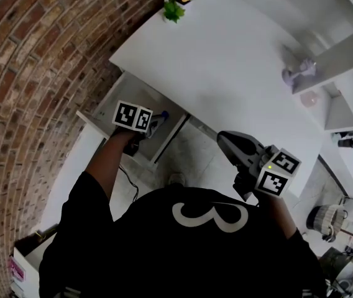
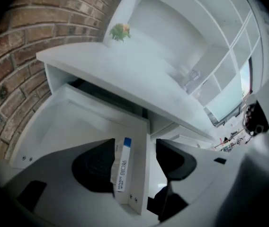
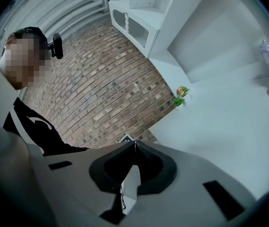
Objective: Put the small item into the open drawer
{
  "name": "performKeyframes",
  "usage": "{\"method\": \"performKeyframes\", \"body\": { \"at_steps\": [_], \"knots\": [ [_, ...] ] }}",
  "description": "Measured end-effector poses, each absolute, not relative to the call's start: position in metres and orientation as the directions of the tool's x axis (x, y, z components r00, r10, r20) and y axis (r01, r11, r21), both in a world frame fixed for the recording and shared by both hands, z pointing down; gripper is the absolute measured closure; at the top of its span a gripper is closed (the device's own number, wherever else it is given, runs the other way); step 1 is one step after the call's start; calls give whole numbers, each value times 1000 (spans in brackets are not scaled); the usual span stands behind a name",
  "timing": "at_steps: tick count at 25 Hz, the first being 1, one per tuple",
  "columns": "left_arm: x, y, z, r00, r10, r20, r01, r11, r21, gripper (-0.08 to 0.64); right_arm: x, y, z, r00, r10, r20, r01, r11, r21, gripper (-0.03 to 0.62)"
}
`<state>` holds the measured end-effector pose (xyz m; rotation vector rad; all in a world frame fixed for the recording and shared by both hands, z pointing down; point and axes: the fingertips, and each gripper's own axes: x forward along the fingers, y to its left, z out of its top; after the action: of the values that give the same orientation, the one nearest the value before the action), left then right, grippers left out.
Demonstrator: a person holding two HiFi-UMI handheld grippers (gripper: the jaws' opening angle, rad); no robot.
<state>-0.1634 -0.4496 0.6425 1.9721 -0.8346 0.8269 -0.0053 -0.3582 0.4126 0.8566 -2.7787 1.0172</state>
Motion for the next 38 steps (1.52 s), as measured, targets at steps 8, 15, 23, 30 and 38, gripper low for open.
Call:
{"method": "performKeyframes", "body": {
  "at_steps": [8, 15, 23, 30, 38],
  "knots": [
    [-160, -429, 521, 700, -421, 577, -713, -458, 530, 393, -17, -359, 392, -861, -475, 182, -489, 674, -554, 581],
    [-136, -383, 407, 788, -506, 351, -613, -588, 528, 512, -33, -354, 364, -888, -445, 115, -434, 727, -533, 581],
    [-124, -341, 335, 801, -566, 197, -582, -659, 476, 555, -60, -341, 342, -922, -386, 40, -351, 785, -511, 583],
    [-133, -330, 332, 756, -623, 200, -646, -662, 379, 557, -71, -331, 340, -931, -364, 31, -333, 813, -478, 583],
    [-124, -318, 342, 770, -601, 213, -630, -667, 398, 557, -66, -321, 343, -923, -383, 43, -360, 816, -453, 583]
  ]
}}
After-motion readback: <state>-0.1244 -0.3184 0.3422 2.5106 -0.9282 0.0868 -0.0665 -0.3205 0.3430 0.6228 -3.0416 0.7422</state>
